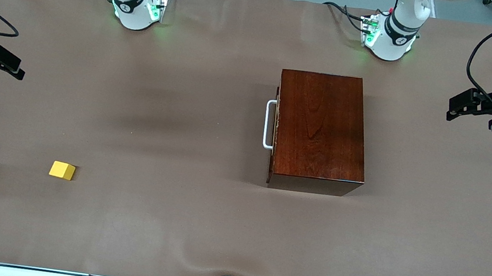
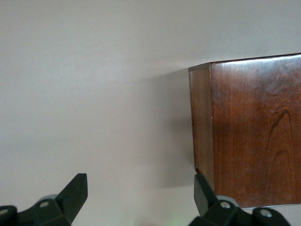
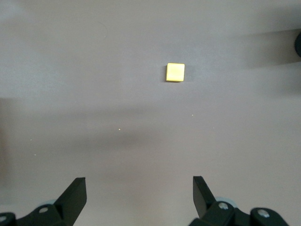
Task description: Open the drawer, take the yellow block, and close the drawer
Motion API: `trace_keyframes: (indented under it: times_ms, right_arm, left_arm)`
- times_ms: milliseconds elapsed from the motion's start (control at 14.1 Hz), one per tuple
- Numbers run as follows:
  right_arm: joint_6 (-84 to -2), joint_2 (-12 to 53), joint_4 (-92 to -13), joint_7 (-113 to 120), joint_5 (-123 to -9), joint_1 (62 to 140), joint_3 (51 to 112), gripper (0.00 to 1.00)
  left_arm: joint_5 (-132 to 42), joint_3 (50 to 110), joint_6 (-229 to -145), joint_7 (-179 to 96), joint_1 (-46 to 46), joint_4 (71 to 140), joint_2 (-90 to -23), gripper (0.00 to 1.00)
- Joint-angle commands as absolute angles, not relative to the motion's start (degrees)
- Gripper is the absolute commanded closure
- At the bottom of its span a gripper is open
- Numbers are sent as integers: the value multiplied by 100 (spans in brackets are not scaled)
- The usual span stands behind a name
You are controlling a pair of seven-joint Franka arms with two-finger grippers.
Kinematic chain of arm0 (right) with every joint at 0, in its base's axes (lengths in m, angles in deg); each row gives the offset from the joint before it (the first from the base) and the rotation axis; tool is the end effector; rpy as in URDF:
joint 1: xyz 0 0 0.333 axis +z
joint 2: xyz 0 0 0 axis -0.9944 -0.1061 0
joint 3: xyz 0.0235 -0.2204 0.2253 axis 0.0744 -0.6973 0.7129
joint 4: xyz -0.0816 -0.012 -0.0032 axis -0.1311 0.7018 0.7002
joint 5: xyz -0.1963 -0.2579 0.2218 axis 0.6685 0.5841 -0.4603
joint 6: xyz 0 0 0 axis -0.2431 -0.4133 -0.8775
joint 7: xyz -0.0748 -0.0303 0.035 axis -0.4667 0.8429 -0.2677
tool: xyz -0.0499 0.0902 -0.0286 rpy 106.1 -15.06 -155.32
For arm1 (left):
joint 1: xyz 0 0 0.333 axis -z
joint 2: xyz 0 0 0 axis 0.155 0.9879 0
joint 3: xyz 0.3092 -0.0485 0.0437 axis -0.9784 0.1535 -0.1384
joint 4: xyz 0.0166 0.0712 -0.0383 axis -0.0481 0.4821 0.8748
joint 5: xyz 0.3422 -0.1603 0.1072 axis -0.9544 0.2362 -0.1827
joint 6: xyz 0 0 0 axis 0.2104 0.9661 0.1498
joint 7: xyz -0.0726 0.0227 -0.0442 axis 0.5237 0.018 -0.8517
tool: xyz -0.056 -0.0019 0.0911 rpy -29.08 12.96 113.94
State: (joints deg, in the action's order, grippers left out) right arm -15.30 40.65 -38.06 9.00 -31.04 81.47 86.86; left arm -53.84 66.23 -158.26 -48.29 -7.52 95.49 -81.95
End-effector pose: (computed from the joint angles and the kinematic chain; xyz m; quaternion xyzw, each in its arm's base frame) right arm 0.5713 -0.0204 0.6258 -0.9996 0.0225 0.0086 0.0160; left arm 0.5489 -0.0540 0.6214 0.9986 -0.0508 -0.0167 0.0014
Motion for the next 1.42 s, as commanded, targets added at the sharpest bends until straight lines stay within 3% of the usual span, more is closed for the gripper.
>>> trace_keyframes:
  times_ms: [0, 1344]
  right_arm:
    - [-1557, 4137, -3881, 918, -3038, 8162, 8697, 0]
    - [-1548, 4128, -3881, 918, -3064, 8162, 8697, 0]
  left_arm:
    - [-5706, 6653, -15854, -4822, -786, 9467, -8126, 0]
    - [-5698, 6600, -16109, -4822, -892, 9467, -8020, 0]
